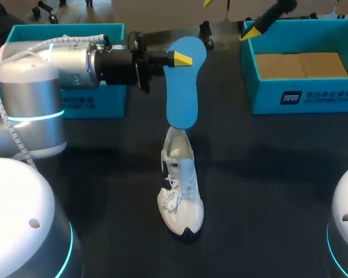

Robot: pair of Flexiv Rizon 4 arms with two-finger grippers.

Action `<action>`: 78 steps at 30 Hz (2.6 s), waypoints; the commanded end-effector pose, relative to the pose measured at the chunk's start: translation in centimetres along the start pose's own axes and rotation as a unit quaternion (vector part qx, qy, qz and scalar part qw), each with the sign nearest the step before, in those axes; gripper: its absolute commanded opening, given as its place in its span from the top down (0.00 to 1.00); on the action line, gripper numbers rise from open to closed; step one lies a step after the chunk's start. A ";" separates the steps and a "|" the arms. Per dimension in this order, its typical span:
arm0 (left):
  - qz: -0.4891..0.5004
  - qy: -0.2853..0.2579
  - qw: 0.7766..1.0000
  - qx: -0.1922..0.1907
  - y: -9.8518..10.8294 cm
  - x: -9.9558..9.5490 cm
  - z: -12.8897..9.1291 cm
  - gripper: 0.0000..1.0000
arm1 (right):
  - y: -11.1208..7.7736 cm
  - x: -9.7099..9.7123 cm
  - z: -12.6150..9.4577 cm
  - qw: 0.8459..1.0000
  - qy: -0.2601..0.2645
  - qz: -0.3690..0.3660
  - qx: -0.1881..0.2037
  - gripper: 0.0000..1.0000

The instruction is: Take the shoe out of the shoebox, open the shoe tongue, remove and reinsert the insole, then place the shoe into the shoebox

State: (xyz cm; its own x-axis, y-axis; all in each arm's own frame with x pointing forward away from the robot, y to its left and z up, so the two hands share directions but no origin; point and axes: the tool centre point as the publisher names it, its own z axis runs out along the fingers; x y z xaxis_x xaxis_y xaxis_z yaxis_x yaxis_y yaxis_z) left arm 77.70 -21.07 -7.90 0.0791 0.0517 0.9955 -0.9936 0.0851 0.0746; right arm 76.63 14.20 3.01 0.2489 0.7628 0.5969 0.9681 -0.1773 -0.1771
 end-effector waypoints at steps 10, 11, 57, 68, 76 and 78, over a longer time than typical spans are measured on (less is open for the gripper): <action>-0.008 -0.003 1.000 -0.022 -1.0 -0.4 1.0 1.00 | -0.7 3.4 0.3 0.982 -0.188 0.024 -0.004 0.00; -0.008 -0.003 1.000 -0.022 -1.0 -0.4 1.0 1.00 | -0.7 3.5 0.3 0.981 -0.191 0.024 -0.004 0.00; -0.008 -0.003 1.000 -0.022 -1.0 -0.4 1.0 1.00 | -1.5 3.8 5.6 0.947 -0.275 -0.058 -0.158 0.00; -0.008 -0.003 1.000 -0.022 -1.0 -0.4 1.0 1.00 | -1.3 2.8 7.1 0.952 -0.266 -0.063 -0.135 0.00; -0.008 -0.003 1.000 -0.022 -1.0 -0.4 1.0 1.00 | -1.3 2.8 7.1 0.952 -0.266 -0.063 -0.135 0.00; -0.008 -0.003 1.000 -0.022 -1.0 -0.4 1.0 1.00 | -1.3 2.8 7.1 0.952 -0.266 -0.063 -0.135 0.00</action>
State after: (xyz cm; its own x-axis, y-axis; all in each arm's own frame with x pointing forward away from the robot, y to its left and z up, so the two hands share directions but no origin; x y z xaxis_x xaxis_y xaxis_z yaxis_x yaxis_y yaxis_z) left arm 78.71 -22.23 -8.38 0.0939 0.0477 0.9944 -0.9876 0.1305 0.0870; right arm 75.92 21.09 -0.61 0.1484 0.9834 0.1044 0.9797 -0.1606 0.1200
